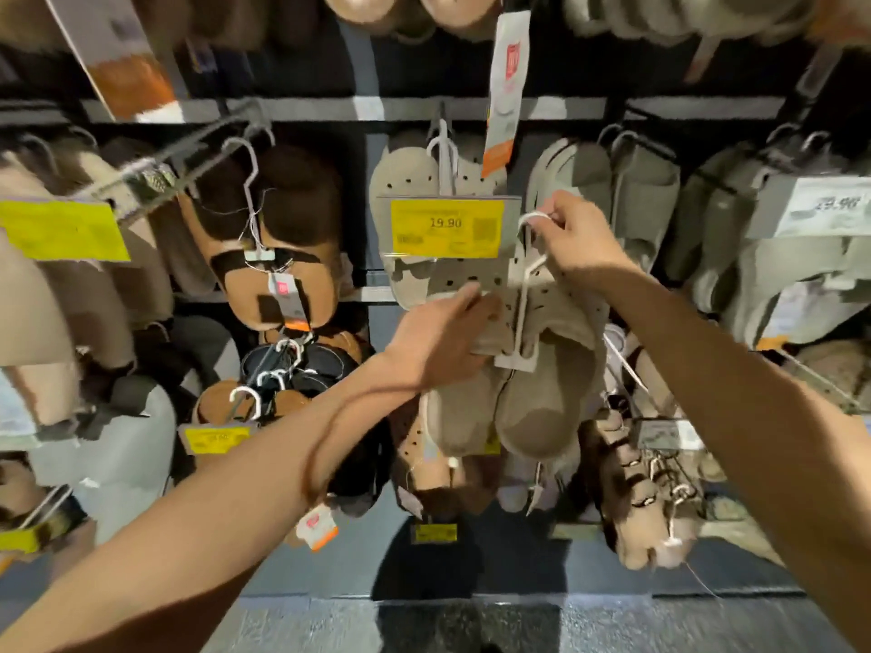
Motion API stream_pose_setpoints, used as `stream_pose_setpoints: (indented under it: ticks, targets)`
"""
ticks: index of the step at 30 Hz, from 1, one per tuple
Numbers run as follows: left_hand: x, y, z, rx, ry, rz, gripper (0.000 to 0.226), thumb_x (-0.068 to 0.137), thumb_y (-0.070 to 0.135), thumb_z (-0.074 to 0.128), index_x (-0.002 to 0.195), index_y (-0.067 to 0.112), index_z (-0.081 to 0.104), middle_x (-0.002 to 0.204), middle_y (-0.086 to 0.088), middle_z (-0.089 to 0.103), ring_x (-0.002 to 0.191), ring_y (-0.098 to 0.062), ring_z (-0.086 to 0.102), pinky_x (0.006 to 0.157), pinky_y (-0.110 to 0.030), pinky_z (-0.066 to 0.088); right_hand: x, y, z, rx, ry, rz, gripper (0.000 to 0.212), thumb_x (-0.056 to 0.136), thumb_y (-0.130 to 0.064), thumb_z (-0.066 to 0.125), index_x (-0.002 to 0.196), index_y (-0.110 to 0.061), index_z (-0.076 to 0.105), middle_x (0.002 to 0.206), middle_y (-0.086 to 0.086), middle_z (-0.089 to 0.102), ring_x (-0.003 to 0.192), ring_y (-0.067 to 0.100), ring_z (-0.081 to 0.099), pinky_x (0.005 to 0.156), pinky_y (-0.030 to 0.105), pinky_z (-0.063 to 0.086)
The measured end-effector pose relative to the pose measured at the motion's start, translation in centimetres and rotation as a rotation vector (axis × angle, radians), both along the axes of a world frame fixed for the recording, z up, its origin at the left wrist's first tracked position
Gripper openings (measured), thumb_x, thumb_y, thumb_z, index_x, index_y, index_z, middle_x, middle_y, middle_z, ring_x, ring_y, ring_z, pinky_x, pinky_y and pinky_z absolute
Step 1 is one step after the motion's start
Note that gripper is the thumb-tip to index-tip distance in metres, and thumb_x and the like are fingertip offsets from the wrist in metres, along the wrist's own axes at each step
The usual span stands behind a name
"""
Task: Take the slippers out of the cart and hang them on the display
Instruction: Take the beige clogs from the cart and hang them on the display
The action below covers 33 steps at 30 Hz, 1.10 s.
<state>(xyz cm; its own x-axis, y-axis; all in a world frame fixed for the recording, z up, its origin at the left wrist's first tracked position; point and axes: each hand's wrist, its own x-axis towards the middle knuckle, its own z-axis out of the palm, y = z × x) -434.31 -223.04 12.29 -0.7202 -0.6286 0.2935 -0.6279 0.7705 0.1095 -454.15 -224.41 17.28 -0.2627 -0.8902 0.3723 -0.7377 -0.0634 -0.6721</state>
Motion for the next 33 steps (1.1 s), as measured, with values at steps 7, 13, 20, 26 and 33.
stream_pose_setpoints:
  ticks: [7, 13, 20, 26, 33]
  targets:
    - [-0.8, -1.9, 1.8, -0.033, -0.079, 0.265, 0.055, 0.090, 0.058, 0.036, 0.109, 0.013, 0.061, 0.114, -0.010, 0.065, 0.106, -0.031, 0.059, 0.074, -0.034, 0.048, 1.3, -4.4, 3.2, -0.139, 0.039, 0.187, 0.017, 0.093, -0.013, 0.045, 0.096, -0.006, 0.059, 0.100, 0.008, 0.065, 0.089, 0.021, 0.058, 0.069, 0.023, 0.035]
    - [2.0, -3.8, 1.2, -0.106, -0.049, 0.353, 0.048, 0.090, 0.045, 0.051, 0.132, 0.020, 0.050, 0.127, -0.012, 0.057, 0.109, -0.036, 0.056, 0.077, -0.040, 0.049, 3.6, -7.5, 2.6, -0.179, -0.046, 0.255, 0.016, 0.090, -0.019, 0.052, 0.097, -0.011, 0.065, 0.094, -0.003, 0.063, 0.092, 0.016, 0.060, 0.083, 0.032, 0.047]
    - [2.4, -5.0, 1.6, -0.102, 0.133, 0.333, 0.034, 0.084, 0.032, 0.047, 0.094, 0.009, 0.069, 0.097, -0.016, 0.069, 0.087, -0.038, 0.064, 0.063, -0.031, 0.045, 3.4, -9.2, 2.5, -0.150, -0.230, 0.226, 0.016, 0.090, -0.019, 0.054, 0.092, -0.007, 0.064, 0.092, 0.011, 0.066, 0.084, 0.017, 0.058, 0.070, 0.022, 0.046]
    - [2.9, -5.8, 1.2, -0.063, 0.003, 0.345, 0.048, 0.082, 0.041, 0.034, 0.102, 0.010, 0.066, 0.091, -0.016, 0.068, 0.081, -0.038, 0.064, 0.063, -0.039, 0.053, 4.8, -9.6, 3.6, -0.159, -0.141, 0.291, 0.010, 0.090, -0.016, 0.053, 0.083, -0.011, 0.057, 0.073, 0.002, 0.054, 0.069, 0.011, 0.050, 0.056, 0.014, 0.037]
    - [3.0, -7.7, -0.5, -0.009, -0.132, 0.460, 0.026, 0.091, 0.024, 0.046, 0.113, 0.016, 0.058, 0.117, -0.008, 0.061, 0.106, -0.030, 0.056, 0.076, -0.034, 0.045, 4.8, -10.6, 3.1, -0.022, 0.016, 0.287, 0.030, 0.097, -0.015, 0.041, 0.100, 0.008, 0.059, 0.082, 0.017, 0.051, 0.055, 0.005, 0.034, 0.044, 0.010, 0.030]
